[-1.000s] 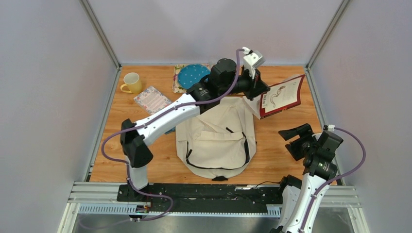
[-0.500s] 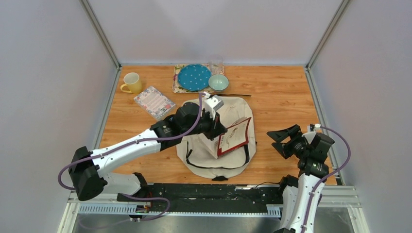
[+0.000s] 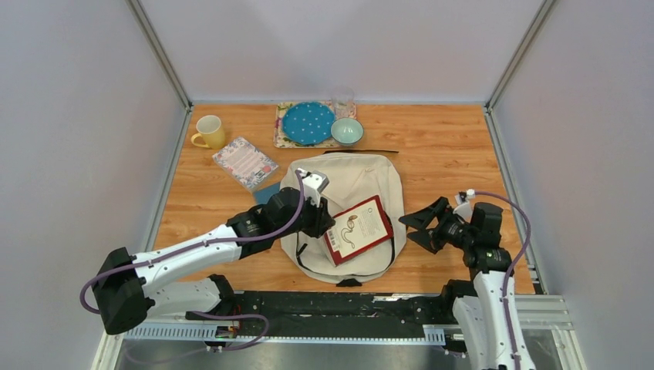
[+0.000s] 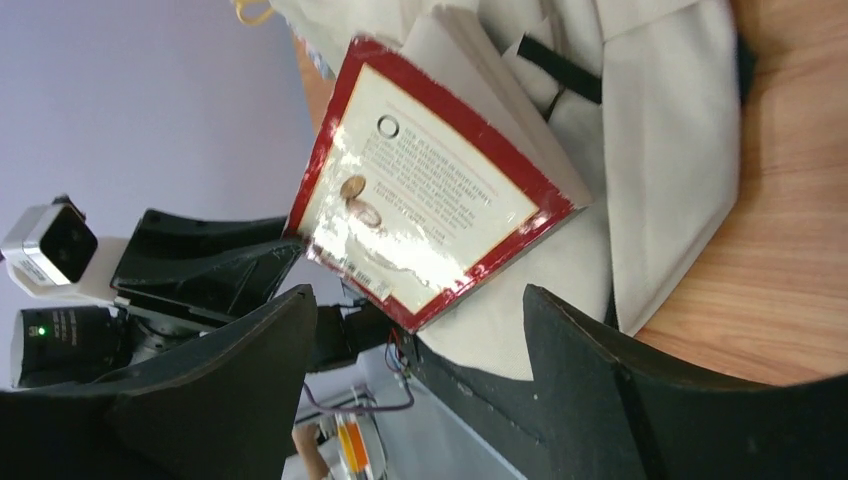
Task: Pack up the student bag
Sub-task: Place the book in the student bag, then pick up the book from the student bag.
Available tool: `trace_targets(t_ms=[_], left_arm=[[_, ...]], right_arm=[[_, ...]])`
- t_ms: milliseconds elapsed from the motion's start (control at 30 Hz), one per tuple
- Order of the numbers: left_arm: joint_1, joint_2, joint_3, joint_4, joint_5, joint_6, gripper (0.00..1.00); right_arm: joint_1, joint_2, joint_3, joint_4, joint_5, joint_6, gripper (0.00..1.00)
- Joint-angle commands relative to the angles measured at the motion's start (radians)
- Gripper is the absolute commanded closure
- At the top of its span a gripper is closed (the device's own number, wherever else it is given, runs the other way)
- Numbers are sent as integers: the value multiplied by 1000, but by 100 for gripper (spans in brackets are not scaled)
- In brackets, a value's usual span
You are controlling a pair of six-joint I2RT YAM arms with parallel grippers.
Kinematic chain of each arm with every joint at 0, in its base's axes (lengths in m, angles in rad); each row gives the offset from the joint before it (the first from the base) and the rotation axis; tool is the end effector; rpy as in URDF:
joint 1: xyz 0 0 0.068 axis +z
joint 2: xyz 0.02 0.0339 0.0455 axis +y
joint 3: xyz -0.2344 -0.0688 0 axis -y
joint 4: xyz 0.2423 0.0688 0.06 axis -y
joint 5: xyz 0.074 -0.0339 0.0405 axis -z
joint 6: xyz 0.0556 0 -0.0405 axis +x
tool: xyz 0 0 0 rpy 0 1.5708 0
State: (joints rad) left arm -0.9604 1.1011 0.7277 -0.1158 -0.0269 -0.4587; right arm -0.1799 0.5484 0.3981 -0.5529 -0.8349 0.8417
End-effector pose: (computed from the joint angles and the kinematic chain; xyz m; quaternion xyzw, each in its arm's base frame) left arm 0.1593 -0.2251 0.2291 0.2061 0.8321 -0.3266 0.3980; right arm 0.1583 0.0131 0.1868 0.2568 0.8069 0.4728 0.2439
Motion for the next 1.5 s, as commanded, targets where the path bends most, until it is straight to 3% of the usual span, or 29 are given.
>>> trace_targets(t_ms=[0,100,300,367,433,833,1067,1267,1467], left_arm=[[3,-12,-20,-51,-56,-26,60],[8,-17,-45,-65,-65,-37,48],[31,-21,-89,-79,-77,-38,38],[43,-9,-103,-74,-74,-40,27],[46,5,-114,-71,-64,-41,23],[109,91,-163,65,106,-57,21],[124,170,-169,110,202,-72,21],[123,224,-162,160,295,-74,35],[124,264,-146,222,406,-86,42]], right_arm=[[175,45,2,91,141,109,21],[284,45,-37,105,233,148,22],[375,57,-96,159,309,221,22],[396,88,-102,177,322,226,22],[408,113,-116,234,324,235,23],[502,375,-74,390,421,240,28],[516,398,-84,505,445,247,34],[516,271,-77,498,479,238,43],[523,294,-97,611,416,249,48]])
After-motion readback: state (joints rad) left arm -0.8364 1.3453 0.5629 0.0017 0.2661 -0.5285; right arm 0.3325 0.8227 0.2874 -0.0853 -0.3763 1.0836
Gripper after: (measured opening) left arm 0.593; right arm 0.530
